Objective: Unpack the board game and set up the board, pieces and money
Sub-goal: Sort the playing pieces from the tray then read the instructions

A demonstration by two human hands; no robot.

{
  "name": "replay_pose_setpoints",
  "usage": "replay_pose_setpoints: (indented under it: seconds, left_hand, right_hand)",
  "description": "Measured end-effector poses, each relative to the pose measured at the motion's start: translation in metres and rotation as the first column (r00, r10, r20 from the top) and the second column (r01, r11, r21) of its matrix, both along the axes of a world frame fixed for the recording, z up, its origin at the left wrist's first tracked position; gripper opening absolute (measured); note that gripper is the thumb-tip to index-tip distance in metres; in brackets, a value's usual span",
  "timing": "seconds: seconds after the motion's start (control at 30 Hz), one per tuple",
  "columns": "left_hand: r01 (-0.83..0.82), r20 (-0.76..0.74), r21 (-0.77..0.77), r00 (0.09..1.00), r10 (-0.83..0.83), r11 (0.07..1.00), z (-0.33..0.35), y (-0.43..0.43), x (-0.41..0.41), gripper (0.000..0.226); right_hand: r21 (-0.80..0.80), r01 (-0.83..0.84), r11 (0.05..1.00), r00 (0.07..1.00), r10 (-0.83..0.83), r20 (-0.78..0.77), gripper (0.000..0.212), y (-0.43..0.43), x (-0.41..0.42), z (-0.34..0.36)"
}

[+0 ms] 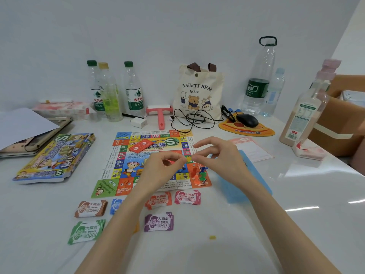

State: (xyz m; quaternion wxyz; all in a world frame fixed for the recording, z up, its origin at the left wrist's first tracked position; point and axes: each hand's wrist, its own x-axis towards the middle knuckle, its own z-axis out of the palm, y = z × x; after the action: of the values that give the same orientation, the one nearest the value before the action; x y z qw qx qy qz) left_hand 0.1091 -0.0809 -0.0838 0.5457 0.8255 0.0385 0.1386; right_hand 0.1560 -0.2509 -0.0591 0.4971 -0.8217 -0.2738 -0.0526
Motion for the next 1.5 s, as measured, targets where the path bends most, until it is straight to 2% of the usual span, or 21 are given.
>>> replay_pose_setpoints:
  seconds: [0.23, 0.4, 0.53, 0.7, 0.83, 0.97, 1.1, 1.2, 1.5]
  left_hand:
    - [0.025, 0.012, 0.094, 1.0, -0.026, 0.995, -0.003, 0.001, -0.001, 0.008]
    - [0.037, 0.03, 0.182, 0.999, -0.043, 0.983, -0.006, -0.001, -0.003, 0.018]
    - [0.006, 0.022, 0.214, 1.0, -0.011, 0.977, -0.007, -0.001, -0.003, 0.011]
    - [-0.103, 0.046, 0.269, 0.995, 0.094, 0.958, -0.005, 0.007, -0.006, 0.009]
    - [-0.145, 0.021, 0.292, 0.989, 0.146, 0.945, -0.006, 0.015, -0.009, 0.011]
    - [-0.147, 0.02, 0.345, 0.989, 0.149, 0.927, -0.011, 0.021, -0.01, 0.012]
    - [-0.123, 0.01, 0.432, 0.991, 0.131, 0.894, -0.012, 0.022, -0.009, 0.014]
    - [-0.099, -0.009, 0.481, 0.993, 0.118, 0.871, -0.014, 0.023, -0.009, 0.015]
    - [-0.034, -0.06, 0.529, 0.995, 0.077, 0.848, -0.019, 0.021, -0.008, 0.021]
  right_hand:
    - [0.019, 0.042, 0.999, 0.994, -0.04, -0.099, 0.021, 0.005, 0.0, -0.008]
    - [0.094, 0.068, 0.993, 0.982, -0.05, -0.18, 0.025, 0.013, -0.002, -0.012]
    - [0.073, 0.097, 0.993, 0.975, -0.08, -0.207, 0.03, 0.011, -0.001, -0.013]
    - [-0.041, 0.069, 0.997, 0.984, -0.075, -0.164, 0.029, 0.009, 0.002, -0.012]
    - [-0.212, 0.005, 0.977, 0.992, -0.032, -0.126, 0.028, 0.023, 0.004, -0.013]
    - [-0.397, 0.002, 0.918, 0.996, -0.035, -0.077, 0.024, 0.039, 0.01, -0.013]
    - [-0.595, 0.06, 0.802, 0.998, -0.066, 0.013, 0.022, 0.047, 0.014, -0.01]
    - [-0.652, 0.107, 0.751, 0.994, -0.077, 0.074, 0.021, 0.05, 0.015, -0.009]
    - [-0.705, 0.146, 0.694, 0.989, -0.095, 0.111, 0.017, 0.054, 0.015, -0.013]
